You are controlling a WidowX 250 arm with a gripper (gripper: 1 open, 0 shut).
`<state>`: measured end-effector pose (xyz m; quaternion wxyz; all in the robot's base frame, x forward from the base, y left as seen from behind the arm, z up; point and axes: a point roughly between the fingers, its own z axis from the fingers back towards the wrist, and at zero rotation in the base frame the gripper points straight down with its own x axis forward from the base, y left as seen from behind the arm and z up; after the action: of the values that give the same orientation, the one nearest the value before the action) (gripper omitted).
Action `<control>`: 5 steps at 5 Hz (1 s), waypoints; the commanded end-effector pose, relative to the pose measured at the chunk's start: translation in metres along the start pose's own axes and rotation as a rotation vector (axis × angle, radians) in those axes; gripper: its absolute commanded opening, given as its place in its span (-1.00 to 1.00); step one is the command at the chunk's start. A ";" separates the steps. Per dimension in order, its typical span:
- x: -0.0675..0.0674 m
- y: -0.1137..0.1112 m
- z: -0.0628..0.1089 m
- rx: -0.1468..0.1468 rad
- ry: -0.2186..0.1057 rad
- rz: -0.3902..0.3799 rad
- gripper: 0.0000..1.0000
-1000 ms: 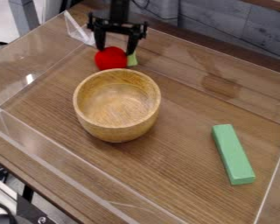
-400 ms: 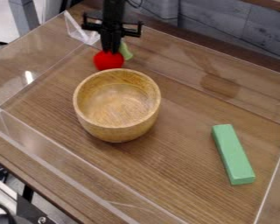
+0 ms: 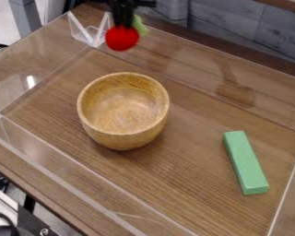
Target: Move the red fruit to the right
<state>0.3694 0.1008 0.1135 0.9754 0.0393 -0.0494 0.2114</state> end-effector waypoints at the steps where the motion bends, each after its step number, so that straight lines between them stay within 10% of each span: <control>1: -0.011 -0.024 0.023 -0.015 -0.088 -0.016 -1.00; 5: -0.079 -0.112 0.007 -0.101 -0.060 -0.304 -1.00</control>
<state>0.3385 -0.0358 0.0803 0.9975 0.0077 -0.0443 0.0546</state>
